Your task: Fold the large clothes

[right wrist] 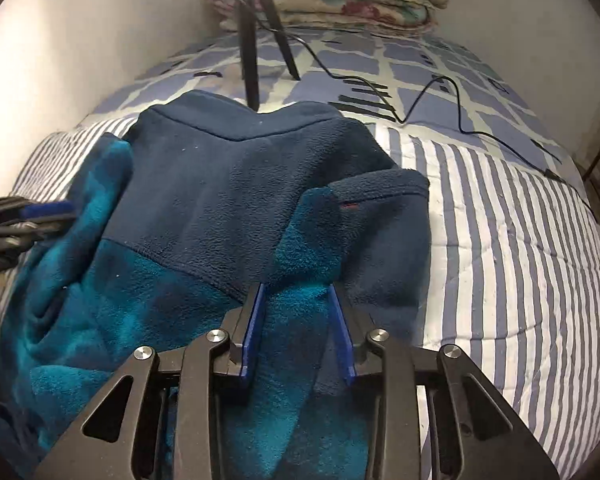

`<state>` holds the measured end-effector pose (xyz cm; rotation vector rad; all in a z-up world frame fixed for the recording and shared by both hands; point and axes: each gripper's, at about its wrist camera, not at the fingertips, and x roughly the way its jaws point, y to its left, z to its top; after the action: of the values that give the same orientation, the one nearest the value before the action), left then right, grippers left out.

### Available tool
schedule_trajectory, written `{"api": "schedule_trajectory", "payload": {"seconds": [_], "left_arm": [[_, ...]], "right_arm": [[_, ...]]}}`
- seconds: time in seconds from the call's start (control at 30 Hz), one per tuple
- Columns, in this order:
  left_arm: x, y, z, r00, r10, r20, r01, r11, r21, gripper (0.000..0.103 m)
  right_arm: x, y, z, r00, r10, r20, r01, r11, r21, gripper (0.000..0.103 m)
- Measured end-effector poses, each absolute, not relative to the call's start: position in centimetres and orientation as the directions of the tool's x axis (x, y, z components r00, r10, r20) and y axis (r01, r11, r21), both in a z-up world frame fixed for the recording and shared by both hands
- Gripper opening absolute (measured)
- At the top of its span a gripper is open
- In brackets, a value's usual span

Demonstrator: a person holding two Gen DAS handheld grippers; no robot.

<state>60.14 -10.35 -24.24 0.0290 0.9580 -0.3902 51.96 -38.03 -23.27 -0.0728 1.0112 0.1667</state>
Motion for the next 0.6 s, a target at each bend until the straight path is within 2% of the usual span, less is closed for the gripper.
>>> {"api": "schedule_trajectory", "payload": {"seconds": [0.13, 0.2, 0.23, 0.27, 0.37, 0.47, 0.6], "left_arm": [[60.7, -9.3, -22.8, 0.498, -0.335, -0.8, 0.362, 0.919, -0.16, 0.036], [61.1, -8.2, -21.6, 0.529, -0.334, -0.78, 0.353, 0.923, -0.156, 0.05], [61.5, -7.5, -21.0, 0.551, -0.33, -0.767, 0.338, 0.928, -0.156, 0.062], [61.9, -6.8, -20.4, 0.57, -0.328, -0.753, 0.321, 0.933, -0.163, 0.065], [63.9, -5.7, -20.1, 0.564, -0.346, -0.749, 0.294, 0.933, -0.21, 0.065], [65.9, -6.4, -21.1, 0.508, -0.353, -0.786, 0.325, 0.923, -0.206, 0.066], [68.0, -8.1, -23.4, 0.459, -0.32, -0.829, 0.364, 0.919, -0.152, 0.066]], "right_arm": [[51.5, -40.7, -21.3, 0.509, 0.215, -0.833, -0.211, 0.97, 0.121, 0.033], [51.4, -42.5, -20.2, 0.539, 0.255, -0.803, -0.205, 0.964, 0.168, 0.036], [51.4, -43.5, -19.7, 0.559, 0.258, -0.788, -0.188, 0.965, 0.182, 0.04], [51.7, -44.7, -19.4, 0.578, 0.249, -0.777, -0.162, 0.968, 0.189, 0.041], [53.0, -47.4, -19.5, 0.593, 0.245, -0.767, -0.103, 0.968, 0.23, 0.043], [54.7, -48.8, -20.5, 0.567, 0.293, -0.77, -0.101, 0.952, 0.287, 0.055], [56.6, -48.3, -22.2, 0.544, 0.301, -0.783, -0.118, 0.952, 0.284, 0.056]]}}
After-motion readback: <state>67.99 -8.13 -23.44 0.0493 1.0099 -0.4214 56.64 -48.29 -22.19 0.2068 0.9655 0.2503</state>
